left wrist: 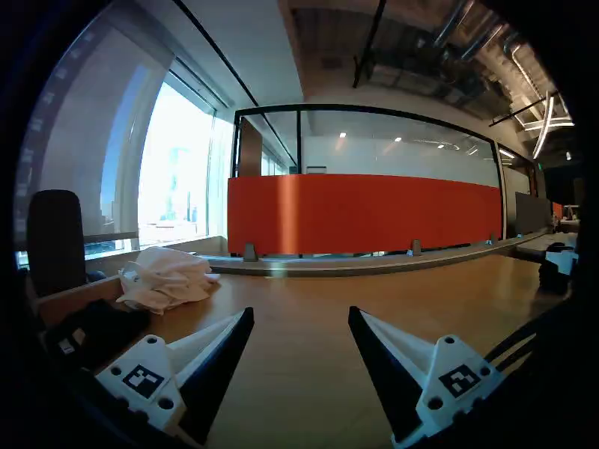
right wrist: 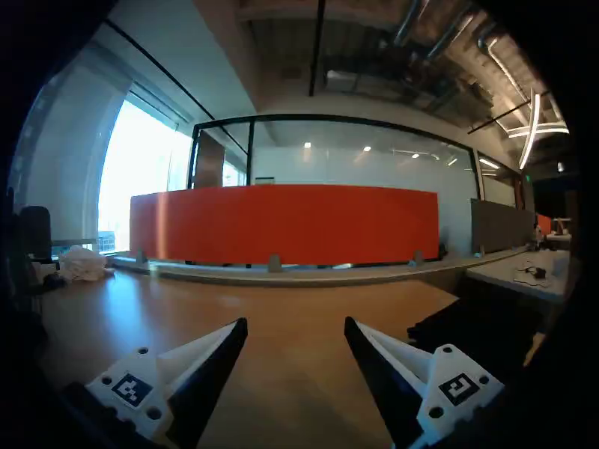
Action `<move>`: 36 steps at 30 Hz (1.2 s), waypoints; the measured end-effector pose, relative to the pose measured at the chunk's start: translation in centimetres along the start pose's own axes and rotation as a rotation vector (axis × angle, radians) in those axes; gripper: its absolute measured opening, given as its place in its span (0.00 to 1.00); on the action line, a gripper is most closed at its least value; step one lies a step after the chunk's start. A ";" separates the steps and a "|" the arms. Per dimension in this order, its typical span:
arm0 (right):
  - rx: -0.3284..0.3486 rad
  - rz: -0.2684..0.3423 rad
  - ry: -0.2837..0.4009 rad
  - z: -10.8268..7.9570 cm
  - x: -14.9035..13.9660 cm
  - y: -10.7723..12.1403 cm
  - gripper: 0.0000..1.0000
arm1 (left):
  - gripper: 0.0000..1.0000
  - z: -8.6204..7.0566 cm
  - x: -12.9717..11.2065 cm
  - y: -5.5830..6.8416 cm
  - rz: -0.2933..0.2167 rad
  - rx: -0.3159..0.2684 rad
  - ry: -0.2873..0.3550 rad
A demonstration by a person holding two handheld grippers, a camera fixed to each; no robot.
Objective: Fold towel
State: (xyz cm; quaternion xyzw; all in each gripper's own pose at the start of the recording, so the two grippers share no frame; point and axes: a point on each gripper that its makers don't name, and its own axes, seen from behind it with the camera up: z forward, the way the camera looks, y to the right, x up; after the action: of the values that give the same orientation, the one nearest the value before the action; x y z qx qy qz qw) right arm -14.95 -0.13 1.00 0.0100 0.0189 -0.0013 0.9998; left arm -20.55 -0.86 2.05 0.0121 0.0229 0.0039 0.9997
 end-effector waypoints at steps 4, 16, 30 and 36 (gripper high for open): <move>0.000 0.000 0.000 0.0 0.0 0.0 1.00 | 0.93 0.0 0.0 0.0 0.000 0.000 0.000; 0.000 0.000 0.000 0.0 0.0 -0.1 1.00 | 0.94 0.1 0.1 0.0 0.000 0.000 0.000; 0.000 0.000 0.000 0.0 0.0 -0.1 1.00 | 0.94 0.0 0.3 -0.1 0.000 0.000 -0.001; 0.000 0.000 0.000 0.0 0.0 -0.1 1.00 | 0.94 -0.1 0.3 -0.2 0.000 -0.001 -0.001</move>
State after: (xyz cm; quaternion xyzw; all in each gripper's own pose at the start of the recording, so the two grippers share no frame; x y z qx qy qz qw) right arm -15.00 -0.20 0.98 0.0100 0.0189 -0.0013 0.9998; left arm -20.23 -1.09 1.98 0.0117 0.0222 0.0037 0.9997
